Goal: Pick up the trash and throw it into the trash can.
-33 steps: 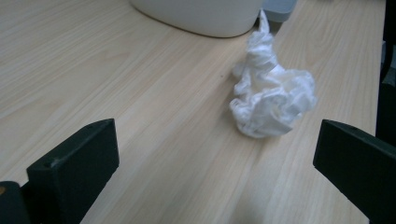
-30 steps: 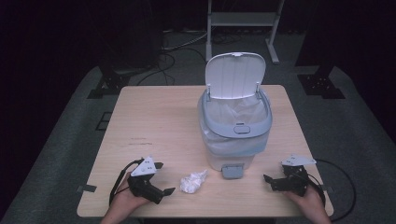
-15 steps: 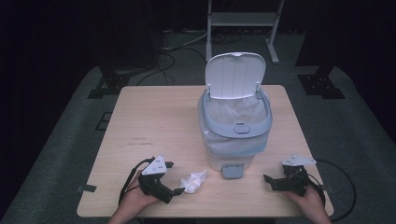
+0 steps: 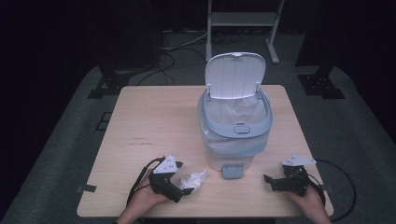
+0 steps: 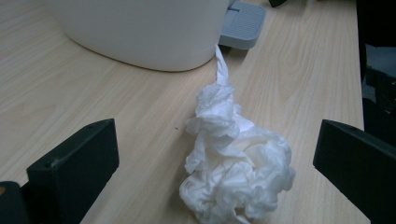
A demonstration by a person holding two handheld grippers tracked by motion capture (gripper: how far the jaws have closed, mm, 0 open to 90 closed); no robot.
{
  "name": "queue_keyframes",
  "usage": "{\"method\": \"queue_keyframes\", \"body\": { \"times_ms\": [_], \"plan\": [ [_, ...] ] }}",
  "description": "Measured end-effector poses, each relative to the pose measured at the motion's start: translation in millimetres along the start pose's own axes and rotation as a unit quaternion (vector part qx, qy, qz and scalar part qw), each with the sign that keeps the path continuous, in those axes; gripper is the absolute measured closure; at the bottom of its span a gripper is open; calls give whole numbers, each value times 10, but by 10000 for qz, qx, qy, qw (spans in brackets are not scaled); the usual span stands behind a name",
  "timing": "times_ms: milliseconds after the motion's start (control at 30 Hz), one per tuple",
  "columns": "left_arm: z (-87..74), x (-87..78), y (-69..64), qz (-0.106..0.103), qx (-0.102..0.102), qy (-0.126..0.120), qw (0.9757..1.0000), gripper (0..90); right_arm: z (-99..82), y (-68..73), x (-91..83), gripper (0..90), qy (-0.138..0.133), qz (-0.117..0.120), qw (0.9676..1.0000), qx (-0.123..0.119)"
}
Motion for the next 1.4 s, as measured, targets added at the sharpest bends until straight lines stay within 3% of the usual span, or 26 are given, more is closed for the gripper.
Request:
{"method": "queue_keyframes", "body": {
  "times_ms": [467,900,1100,1400],
  "plan": [
    [79,203,-3,-4,68,165,9998,0,-1,0,0,60,2,-7,10000,-1],
    [30,322,13,49,108,373,9992,7,-1,0,0,60,2,-7,10000,-2],
    [-2,355,10,63,180,473,9987,69,-1,0,0,60,3,-8,10000,-2],
    [-27,329,-20,107,375,476,9981,286,-1,0,0,59,3,-7,10000,-1]
  ]
}}
Point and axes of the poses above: each handheld gripper's, and its own axes: x roughly forward along the jaws, z roughly out of its top, y roughly to its left, the point moved 5 cm from there along x, roughly forward along the jaws, and after that the axes turned 14 degrees about y, right-handed, at the moved point
